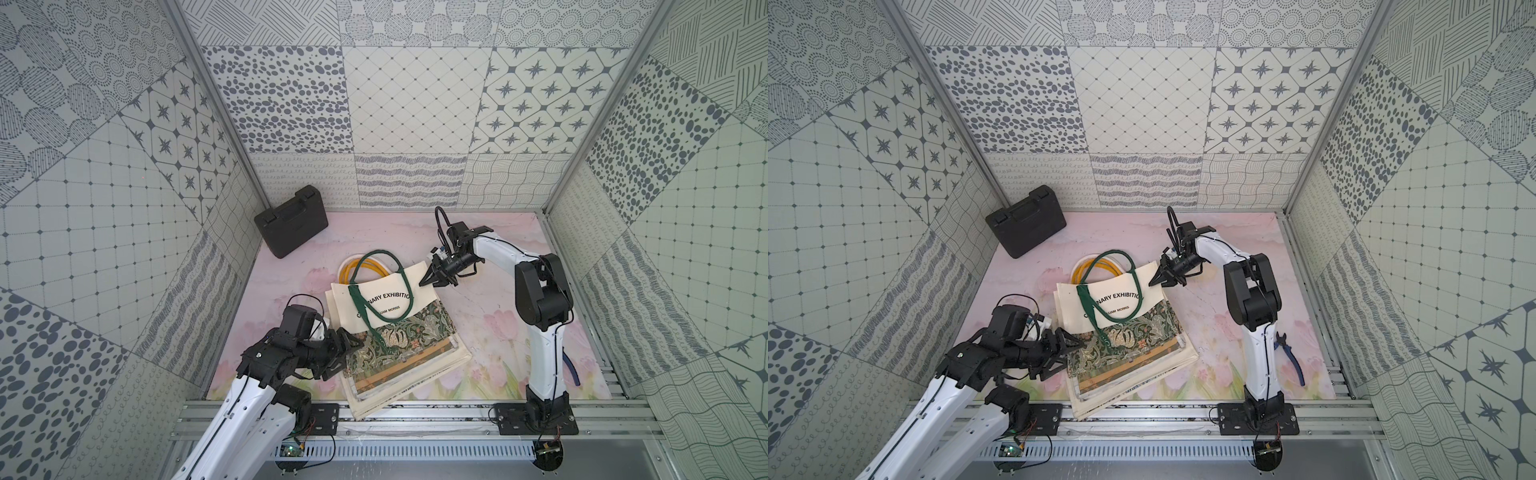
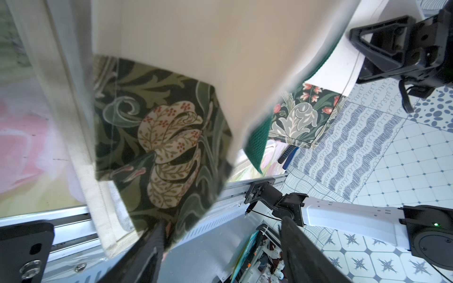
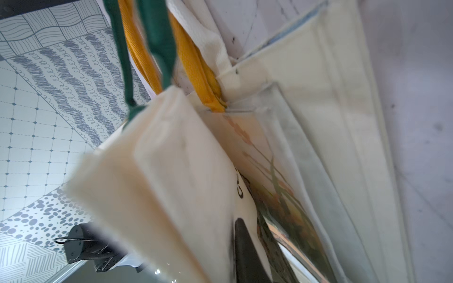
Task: Put away the canvas bag
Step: Place the canvas bag at the center of the board.
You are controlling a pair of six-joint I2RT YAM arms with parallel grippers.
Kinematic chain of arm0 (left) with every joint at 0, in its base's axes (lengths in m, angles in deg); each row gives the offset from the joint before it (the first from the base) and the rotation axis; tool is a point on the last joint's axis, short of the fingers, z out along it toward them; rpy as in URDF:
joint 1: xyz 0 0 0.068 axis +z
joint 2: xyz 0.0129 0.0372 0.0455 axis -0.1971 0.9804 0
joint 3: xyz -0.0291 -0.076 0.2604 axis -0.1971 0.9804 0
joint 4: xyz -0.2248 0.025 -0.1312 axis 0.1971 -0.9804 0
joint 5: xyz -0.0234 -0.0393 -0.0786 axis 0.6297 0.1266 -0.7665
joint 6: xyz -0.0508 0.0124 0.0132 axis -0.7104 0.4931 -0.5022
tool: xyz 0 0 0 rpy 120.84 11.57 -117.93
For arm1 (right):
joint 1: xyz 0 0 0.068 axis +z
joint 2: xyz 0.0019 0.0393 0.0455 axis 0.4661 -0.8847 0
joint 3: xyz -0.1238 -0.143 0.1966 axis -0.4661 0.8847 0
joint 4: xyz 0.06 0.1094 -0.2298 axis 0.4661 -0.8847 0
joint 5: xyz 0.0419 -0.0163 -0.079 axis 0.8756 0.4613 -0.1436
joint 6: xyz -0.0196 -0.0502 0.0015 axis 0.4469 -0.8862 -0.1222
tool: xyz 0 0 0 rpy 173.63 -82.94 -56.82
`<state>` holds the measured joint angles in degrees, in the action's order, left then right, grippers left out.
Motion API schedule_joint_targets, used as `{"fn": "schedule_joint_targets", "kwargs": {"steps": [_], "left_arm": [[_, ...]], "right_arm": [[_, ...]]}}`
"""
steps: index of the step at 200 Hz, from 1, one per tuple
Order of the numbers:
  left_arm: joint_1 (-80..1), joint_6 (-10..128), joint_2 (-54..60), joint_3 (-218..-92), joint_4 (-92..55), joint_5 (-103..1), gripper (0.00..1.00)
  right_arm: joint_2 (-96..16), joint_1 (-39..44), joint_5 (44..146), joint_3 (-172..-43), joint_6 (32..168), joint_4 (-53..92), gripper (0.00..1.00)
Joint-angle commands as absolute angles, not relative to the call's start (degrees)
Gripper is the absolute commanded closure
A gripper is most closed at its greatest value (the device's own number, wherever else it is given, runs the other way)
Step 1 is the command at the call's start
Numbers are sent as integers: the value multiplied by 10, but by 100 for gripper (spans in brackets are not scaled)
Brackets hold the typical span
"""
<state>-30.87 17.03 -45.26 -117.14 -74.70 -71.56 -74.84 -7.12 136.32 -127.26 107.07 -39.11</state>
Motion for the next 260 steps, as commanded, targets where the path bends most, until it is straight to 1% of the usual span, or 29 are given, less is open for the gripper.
{"fn": "schedule_joint_targets", "kwargs": {"steps": [1,17,36,55,78,121,160,197,236,260], "left_arm": [[-311,249,-424,-1223,-806,-643,22],[-311,287,-391,-1248,-812,-613,21],[-310,304,-353,-1258,-799,-587,18],[-309,278,-327,-1235,-750,-599,18],[-308,236,-317,-1195,-707,-579,20],[-308,156,-337,-1158,-702,-522,21],[-309,160,-324,-1149,-733,-452,23],[-310,118,-285,-1084,-614,-462,21],[-313,113,-265,-1052,-535,-421,22],[-313,105,-255,-1032,-461,-441,21]], "right_arm": [[-764,-73,1352,-1296,1020,-400,73],[-754,-76,1332,-1292,1004,-408,64],[-718,-90,1295,-1265,1013,-385,60],[-686,-105,1277,-1233,1018,-369,57],[-674,-108,1267,-1202,1004,-376,56],[-639,-93,1269,-1112,1034,-306,56],[-628,-81,1279,-1061,1060,-253,56],[-620,-77,1281,-1040,1071,-232,56],[-623,-77,1279,-1036,1072,-229,56],[-628,-74,1282,-1032,1076,-222,56]]}}
